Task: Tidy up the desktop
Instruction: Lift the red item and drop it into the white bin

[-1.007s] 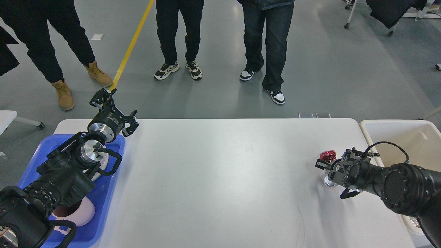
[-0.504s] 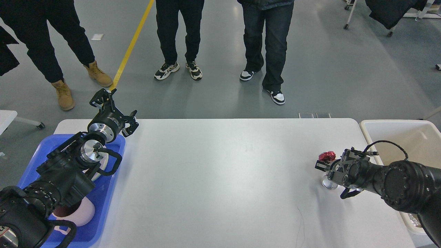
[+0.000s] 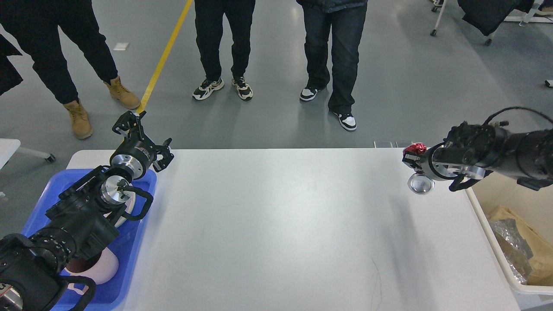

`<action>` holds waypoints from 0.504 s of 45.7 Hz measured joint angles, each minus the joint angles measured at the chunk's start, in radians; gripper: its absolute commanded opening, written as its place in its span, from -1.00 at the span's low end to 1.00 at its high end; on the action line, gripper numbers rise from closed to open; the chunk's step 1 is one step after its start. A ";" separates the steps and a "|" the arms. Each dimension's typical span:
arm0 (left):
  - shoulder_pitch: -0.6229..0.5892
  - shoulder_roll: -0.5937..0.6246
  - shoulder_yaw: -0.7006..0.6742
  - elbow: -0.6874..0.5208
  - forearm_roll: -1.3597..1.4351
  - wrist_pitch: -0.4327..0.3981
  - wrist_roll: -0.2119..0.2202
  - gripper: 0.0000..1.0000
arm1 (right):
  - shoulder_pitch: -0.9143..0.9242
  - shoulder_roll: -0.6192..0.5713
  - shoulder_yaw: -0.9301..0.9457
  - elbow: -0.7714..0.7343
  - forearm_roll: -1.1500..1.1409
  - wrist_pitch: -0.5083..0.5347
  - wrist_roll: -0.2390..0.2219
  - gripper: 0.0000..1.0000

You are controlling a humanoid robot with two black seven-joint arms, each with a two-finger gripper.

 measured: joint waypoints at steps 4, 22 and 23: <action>0.000 0.000 0.000 0.000 0.000 0.000 0.000 0.93 | 0.126 -0.031 0.001 0.036 0.000 0.132 0.000 -1.00; 0.000 0.000 0.000 0.000 0.000 0.000 0.000 0.93 | 0.563 -0.136 0.020 0.049 0.003 0.634 0.000 -1.00; 0.000 0.000 0.000 0.000 0.000 0.000 0.000 0.93 | 0.577 -0.141 0.020 0.049 0.003 0.643 0.000 -1.00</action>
